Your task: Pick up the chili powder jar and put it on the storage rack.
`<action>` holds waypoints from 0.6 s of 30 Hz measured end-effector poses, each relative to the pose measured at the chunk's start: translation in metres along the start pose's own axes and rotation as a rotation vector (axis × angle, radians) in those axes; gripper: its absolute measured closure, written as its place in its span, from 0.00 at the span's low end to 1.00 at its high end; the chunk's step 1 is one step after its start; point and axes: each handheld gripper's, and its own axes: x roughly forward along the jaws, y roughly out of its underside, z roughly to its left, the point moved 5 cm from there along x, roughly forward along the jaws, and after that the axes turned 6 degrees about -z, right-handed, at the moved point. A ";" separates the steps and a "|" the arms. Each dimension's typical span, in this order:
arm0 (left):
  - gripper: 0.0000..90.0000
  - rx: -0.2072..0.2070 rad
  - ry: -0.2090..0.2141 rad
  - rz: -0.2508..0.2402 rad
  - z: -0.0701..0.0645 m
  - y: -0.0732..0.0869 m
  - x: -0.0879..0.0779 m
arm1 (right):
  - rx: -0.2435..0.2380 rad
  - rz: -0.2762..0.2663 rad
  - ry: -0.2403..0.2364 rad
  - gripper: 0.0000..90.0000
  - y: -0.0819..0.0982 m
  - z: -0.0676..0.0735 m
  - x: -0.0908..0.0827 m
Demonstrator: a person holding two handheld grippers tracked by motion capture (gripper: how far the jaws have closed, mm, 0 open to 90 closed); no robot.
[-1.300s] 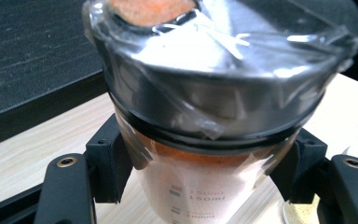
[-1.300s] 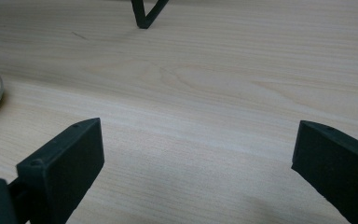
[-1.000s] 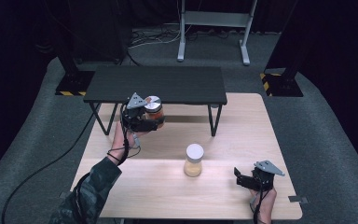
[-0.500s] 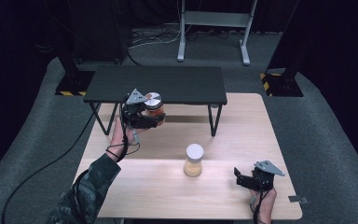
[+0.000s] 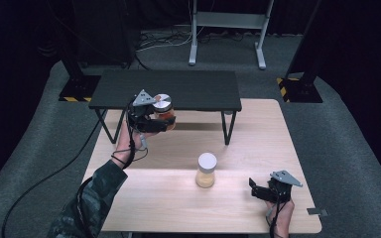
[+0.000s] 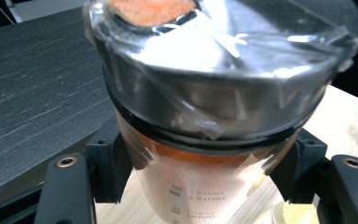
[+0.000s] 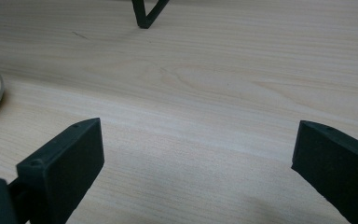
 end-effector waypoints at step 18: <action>0.35 0.017 0.006 -0.008 0.000 -0.022 0.000 | -0.001 -0.002 0.002 0.01 0.000 0.000 0.000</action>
